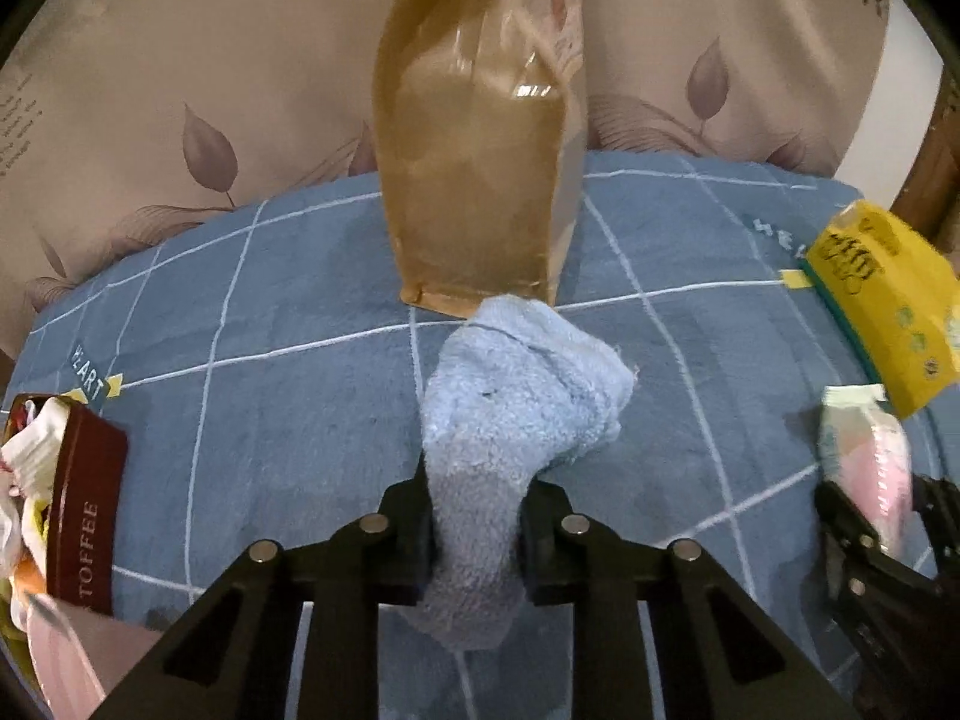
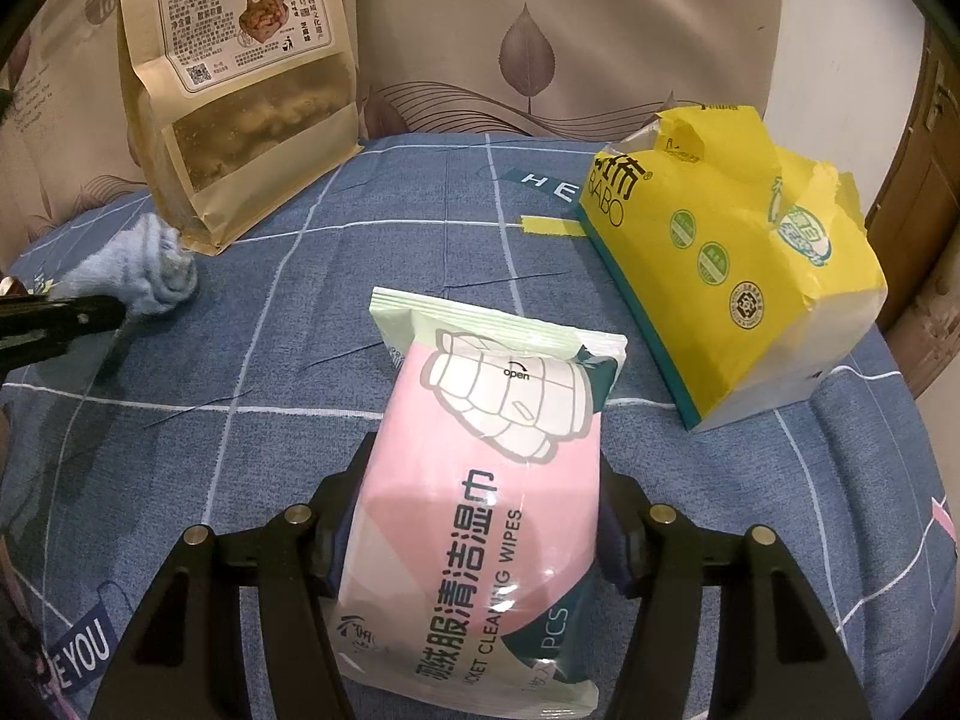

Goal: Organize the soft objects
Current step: 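Carry the blue sock with the left gripper into the tray and release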

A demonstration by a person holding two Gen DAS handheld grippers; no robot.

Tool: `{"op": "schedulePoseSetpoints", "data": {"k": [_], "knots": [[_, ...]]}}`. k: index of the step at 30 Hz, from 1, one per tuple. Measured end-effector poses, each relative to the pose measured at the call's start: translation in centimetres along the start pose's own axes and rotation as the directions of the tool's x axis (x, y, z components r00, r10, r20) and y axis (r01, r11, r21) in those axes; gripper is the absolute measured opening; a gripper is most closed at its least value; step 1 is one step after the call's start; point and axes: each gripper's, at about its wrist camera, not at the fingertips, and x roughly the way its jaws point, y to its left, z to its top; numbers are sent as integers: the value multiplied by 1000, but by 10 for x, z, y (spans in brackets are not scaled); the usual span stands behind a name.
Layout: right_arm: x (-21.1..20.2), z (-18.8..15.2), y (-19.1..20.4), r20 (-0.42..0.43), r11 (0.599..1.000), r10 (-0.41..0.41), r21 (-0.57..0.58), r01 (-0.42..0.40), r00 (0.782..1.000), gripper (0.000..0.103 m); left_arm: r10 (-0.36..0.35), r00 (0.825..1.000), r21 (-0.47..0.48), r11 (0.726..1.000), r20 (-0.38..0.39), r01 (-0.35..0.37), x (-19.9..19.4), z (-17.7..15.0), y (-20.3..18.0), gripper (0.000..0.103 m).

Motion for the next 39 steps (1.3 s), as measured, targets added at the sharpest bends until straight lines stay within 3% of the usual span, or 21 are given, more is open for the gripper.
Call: {"op": "schedulePoseSetpoints", "data": {"k": [11, 19, 24, 29, 39], "knots": [[0, 0, 0, 2, 1000, -1, -1, 1, 1000, 59, -65, 996, 24, 998, 55, 64, -69, -9, 0, 21], [0, -1, 0, 2, 1000, -2, -2, 2, 1000, 59, -72, 994, -16, 997, 85, 74, -112, -17, 37, 21], [0, -1, 0, 3, 1000, -2, -3, 2, 1000, 59, -14, 992, -60, 998, 124, 22, -140, -20, 81, 21], [0, -1, 0, 3, 1000, -3, -6, 4, 1000, 59, 96, 985, -135, 988, 146, -76, -160, -26, 140, 21], [0, -1, 1, 5, 1000, -7, -10, 7, 1000, 59, 263, 961, -281, 932, 83, -231, -166, -63, 244, 21]]}}
